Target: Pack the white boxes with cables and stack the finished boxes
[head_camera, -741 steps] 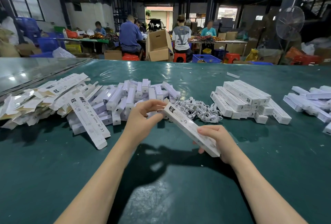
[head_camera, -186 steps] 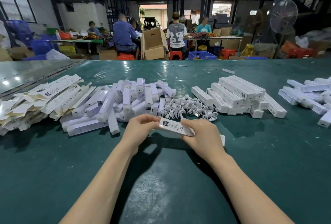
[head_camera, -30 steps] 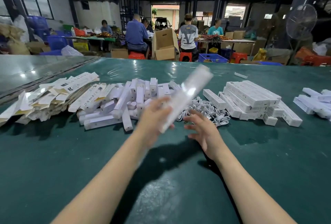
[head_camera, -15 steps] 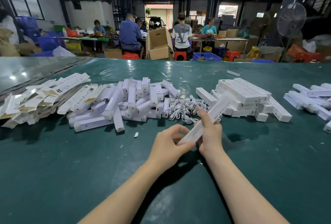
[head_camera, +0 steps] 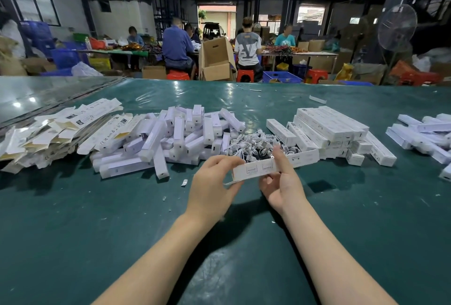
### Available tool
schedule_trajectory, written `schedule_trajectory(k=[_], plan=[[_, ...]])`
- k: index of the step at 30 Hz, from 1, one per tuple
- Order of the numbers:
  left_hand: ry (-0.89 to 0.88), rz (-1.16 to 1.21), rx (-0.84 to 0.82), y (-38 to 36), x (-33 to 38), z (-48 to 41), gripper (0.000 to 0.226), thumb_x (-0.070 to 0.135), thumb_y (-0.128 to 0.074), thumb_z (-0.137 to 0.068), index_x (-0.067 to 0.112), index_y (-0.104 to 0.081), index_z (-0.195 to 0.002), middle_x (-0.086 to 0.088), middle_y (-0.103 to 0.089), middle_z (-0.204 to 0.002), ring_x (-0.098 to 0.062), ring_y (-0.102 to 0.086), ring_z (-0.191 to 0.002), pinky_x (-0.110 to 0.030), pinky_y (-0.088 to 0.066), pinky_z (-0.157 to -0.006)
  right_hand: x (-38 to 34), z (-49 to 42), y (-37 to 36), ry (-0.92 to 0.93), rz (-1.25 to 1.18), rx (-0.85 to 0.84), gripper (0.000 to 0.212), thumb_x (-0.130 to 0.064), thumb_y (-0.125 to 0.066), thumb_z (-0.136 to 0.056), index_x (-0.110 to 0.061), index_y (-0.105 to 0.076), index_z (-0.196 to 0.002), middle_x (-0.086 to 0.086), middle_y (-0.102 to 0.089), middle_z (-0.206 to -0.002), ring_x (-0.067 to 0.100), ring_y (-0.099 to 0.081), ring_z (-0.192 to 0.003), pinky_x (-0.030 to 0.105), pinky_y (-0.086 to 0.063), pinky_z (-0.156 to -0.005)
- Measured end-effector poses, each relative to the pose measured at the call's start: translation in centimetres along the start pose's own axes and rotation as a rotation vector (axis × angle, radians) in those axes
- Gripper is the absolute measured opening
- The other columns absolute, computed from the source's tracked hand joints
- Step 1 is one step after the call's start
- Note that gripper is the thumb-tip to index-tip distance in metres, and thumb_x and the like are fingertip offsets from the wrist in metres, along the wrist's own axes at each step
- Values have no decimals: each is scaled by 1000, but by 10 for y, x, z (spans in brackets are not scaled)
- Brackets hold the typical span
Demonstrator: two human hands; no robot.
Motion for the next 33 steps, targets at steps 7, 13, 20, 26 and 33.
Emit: schedule_trajectory(k=[7,13,20,26,33], plan=[[480,541,-89,-5,-7,5,36,-10,-62,-75,21,-51,-88,4,-63,-94,0,-60,-78,-15,-50,-70,-2,1,1,-7,-135,-27,12,-16,-62,-85,-14,-58,-73,-1,-65,-52,9,-61,-43,14,-40,-33],[676,819,-29,-8,-11,2,26,-16,-60,-76,8,-55,-82,-6,-60,-82,-12,-57,-70,-30,-57,-70,-3,2,-1,41,-170,-89,10,-23,-62,-81,-15,-57,-82,-1,-68,-57,8,-64,-48,14,-43,-36],[850,823,-8,-8,-20,4,28,-9,-55,-82,16,-59,-68,6,-64,-65,-2,-57,-58,-17,-49,-49,-5,4,-7,128,-53,-262,67,-36,-91,-27,-17,-61,-84,-5,-68,-67,7,-65,-59,17,-48,-45],[791,744,-33,3,-26,0,31,-16,-46,-83,12,-55,-74,-2,-62,-75,-1,-55,-51,-16,-47,-45,-5,5,-5,71,146,-498,23,-7,-61,-64,-14,-63,-85,2,-71,-79,15,-67,-73,21,-53,-55],[947,1193,27,3,-29,-4,14,7,-47,-90,10,-55,-79,-5,-69,-73,-13,-66,-67,-20,-55,-60,-5,8,-5,65,97,-641,31,6,-58,-62,-16,-74,-77,8,-72,-89,24,-69,-86,37,-58,-72]])
Point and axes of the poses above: each hand's wrist, its own z-axis away from the middle knuckle, its own y-axis out of the back of the hand, x = y × z, the point moved 3 cm from there along -z, towards the middle knuckle
